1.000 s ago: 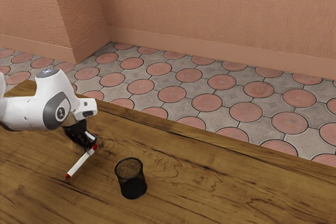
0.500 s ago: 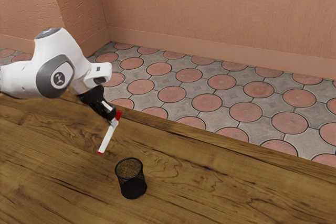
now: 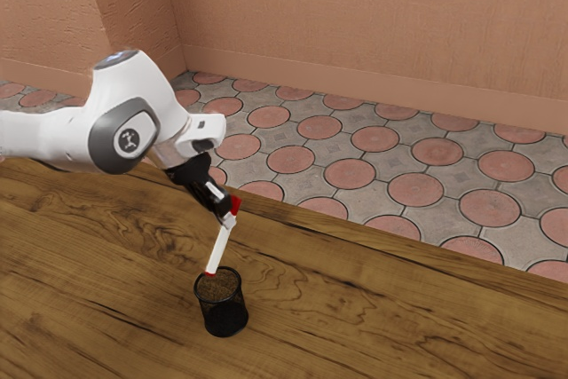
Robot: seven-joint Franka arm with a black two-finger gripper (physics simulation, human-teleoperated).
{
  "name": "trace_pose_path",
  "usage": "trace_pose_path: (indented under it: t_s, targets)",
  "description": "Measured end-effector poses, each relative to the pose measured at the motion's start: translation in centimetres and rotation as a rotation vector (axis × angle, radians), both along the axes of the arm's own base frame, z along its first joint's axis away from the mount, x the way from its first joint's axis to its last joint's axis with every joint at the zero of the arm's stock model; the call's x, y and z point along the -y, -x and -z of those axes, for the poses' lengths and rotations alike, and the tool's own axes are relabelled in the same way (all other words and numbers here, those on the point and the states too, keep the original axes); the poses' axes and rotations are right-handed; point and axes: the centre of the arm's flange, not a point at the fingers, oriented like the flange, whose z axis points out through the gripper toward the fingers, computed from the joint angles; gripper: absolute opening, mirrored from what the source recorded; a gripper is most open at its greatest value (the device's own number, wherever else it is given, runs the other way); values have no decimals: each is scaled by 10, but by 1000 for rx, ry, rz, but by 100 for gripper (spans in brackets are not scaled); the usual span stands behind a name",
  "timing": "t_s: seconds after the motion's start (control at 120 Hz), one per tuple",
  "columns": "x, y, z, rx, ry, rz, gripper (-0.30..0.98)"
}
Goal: Put the marker into the pen holder.
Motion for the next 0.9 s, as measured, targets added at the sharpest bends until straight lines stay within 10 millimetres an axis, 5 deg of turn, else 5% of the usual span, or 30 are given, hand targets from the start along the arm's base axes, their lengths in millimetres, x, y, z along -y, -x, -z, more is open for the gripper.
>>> trace_pose_path:
  t_s: [0.308,0.642,0.842,0.9]
  targets:
    - [2,-12,33,30,-45,-32,-10]
    - [-2,19,45,6,-12,-40,-9]
    - [-5,27,36,-36,12,-21,32]
    - [-13,12,7,-5,-10,-6,41]
